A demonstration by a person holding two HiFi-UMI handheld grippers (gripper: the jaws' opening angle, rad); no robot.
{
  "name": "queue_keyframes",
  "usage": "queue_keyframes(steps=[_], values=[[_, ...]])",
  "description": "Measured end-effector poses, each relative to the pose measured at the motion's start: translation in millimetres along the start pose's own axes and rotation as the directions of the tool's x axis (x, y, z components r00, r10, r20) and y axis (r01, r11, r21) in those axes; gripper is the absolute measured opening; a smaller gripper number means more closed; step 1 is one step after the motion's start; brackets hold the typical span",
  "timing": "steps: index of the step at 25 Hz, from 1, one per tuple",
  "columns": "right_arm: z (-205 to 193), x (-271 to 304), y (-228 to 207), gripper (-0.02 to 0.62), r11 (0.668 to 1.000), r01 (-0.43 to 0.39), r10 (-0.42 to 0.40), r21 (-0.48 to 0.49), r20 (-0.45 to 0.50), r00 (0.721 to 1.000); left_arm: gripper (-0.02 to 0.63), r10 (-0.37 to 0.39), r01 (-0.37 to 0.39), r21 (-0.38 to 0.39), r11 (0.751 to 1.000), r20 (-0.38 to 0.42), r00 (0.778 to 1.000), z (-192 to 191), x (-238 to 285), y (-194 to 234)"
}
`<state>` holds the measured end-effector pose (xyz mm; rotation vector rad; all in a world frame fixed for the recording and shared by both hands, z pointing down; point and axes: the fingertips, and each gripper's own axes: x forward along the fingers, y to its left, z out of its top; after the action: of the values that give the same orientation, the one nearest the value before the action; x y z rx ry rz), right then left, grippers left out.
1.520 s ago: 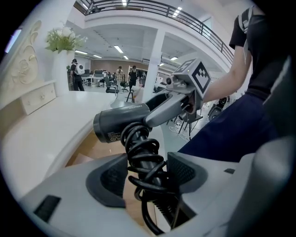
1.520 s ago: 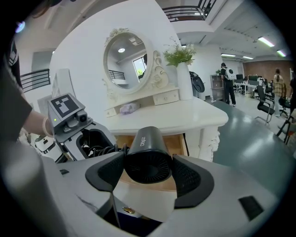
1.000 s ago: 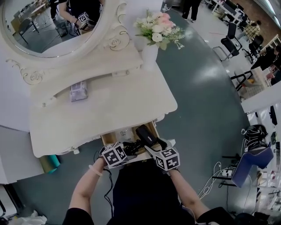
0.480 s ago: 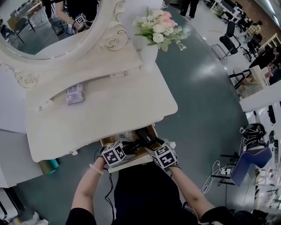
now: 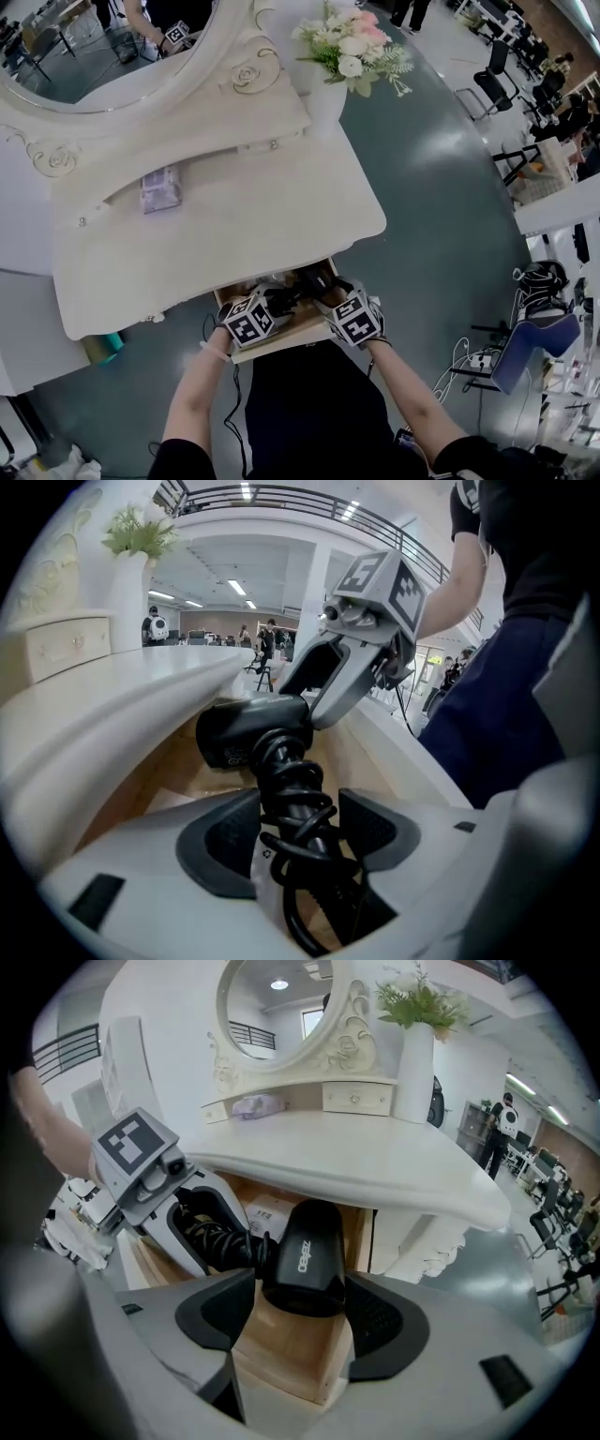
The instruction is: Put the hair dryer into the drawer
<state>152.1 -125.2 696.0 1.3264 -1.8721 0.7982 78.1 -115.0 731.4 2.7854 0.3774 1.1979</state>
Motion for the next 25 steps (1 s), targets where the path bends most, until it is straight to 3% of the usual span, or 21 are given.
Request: queue_keyframes(steps=[8,11,15,17,22,25], values=[[6,4,22,0.293,0.996,-0.033,0.035,-0.078,0.023,0.999,0.285,0.042,-0.020,0.140,0.990,-0.156,0.987,-22,22,2],[6,-1,25,0.293,0.997,-0.039,0.041,-0.067,0.037,0.998,0.291,0.064,-0.047,0.103,0.994,-0.173,0.983,-25,24,7],[5,-6,22,0.292,0.998,-0.034,0.037,-0.061,0.045,0.998,0.366,0.046,-0.043,0.019,0.999,-0.189,0.981,-29,24,8],[5,-9,22,0.293,0.998,-0.031,0.034,-0.054,0.053,0.998,0.370,0.042,-0.041,0.009,0.999,-0.191,0.981,-29,21,5],[6,-9,21,0.292,0.999,-0.024,0.027,-0.048,0.069,0.997,0.370,0.077,-0.075,0.018,0.997,-0.144,0.987,-16,8,4],[11,-11,25,0.293,0.998,-0.031,0.035,-0.057,0.077,0.996,0.370,0.097,-0.098,-0.015,0.995,-0.091,0.991,-4,-3,6]])
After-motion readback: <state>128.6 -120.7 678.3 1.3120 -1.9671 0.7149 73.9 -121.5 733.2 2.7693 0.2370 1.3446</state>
